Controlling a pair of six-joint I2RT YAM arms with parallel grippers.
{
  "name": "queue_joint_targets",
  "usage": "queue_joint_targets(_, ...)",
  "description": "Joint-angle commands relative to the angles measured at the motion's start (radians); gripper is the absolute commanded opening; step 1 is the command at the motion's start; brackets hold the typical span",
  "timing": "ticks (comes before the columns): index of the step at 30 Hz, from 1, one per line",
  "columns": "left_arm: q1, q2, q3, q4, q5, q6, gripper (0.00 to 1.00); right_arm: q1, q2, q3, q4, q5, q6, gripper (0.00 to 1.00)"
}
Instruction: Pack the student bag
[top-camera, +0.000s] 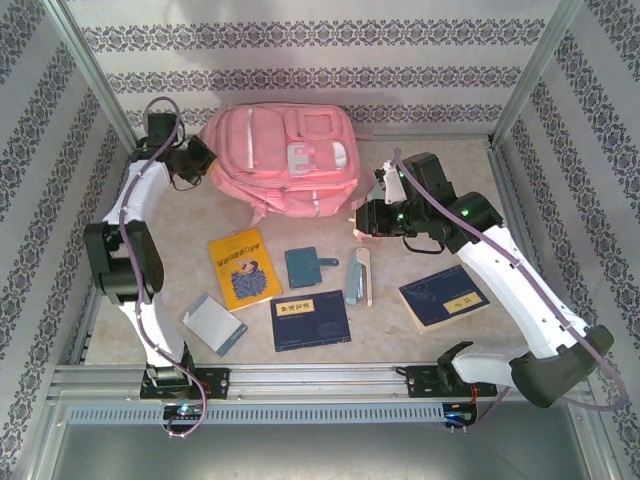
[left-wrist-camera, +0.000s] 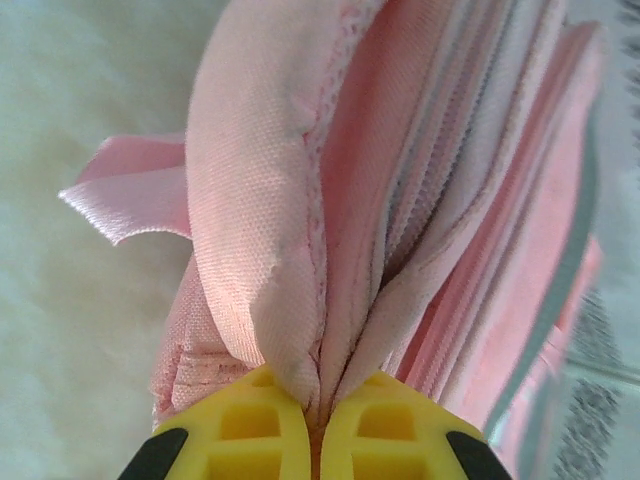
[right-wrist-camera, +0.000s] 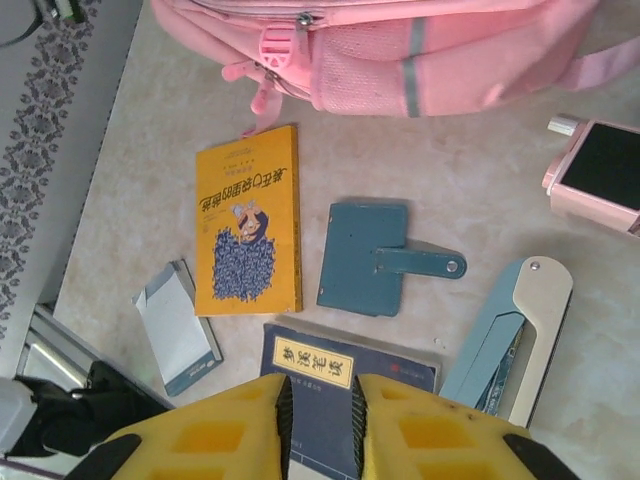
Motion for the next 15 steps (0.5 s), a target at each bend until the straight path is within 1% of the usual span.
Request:
queue_joint_targets(1,-0.045,-0.126,-0.097,0.161,0.054,-0.122,0.0,-0.023,0.047,0.031,0.031,-0.018,0.035,0.28)
queue_joint_targets(3,-0.055,-0.178,-0.162,0.201,0.074,-0.148,0.0,-0.023,0.089,0.044,0.077,-0.047,0.064,0.31)
queue_joint_targets(6,-0.072,-0.227,-0.216,0.228,0.105,-0.142,0.0,-0.015,0.175,0.085,0.152,-0.072,0.085,0.44)
queue_joint_targets(9,-0.094,-0.254,-0.254,0.264,0.15,-0.131,0.0,-0.009,0.303,0.189,0.181,-0.12,0.07,0.47)
queue_joint_targets(10,-0.099,-0.262,-0.257,0.259,0.155,-0.117,0.0,-0.014,0.358,0.242,0.189,-0.181,0.058,0.5)
queue_joint_targets(11,-0.104,-0.271,-0.258,0.245,0.154,-0.096,0.0,-0.014,0.41,0.288,0.212,-0.237,0.043,0.54)
queue_joint_targets(12,-0.109,-0.278,-0.255,0.228,0.15,-0.072,0.0,-0.01,0.453,0.323,0.223,-0.215,0.075,0.6)
queue_joint_targets(13,-0.117,-0.282,-0.245,0.203,0.15,-0.041,0.0,-0.011,0.509,0.384,0.218,-0.206,0.092,0.63)
queue_joint_targets(15,-0.131,-0.278,-0.213,0.139,0.151,0.028,0.0,-0.02,0.609,0.487,0.22,-0.262,0.082,0.61)
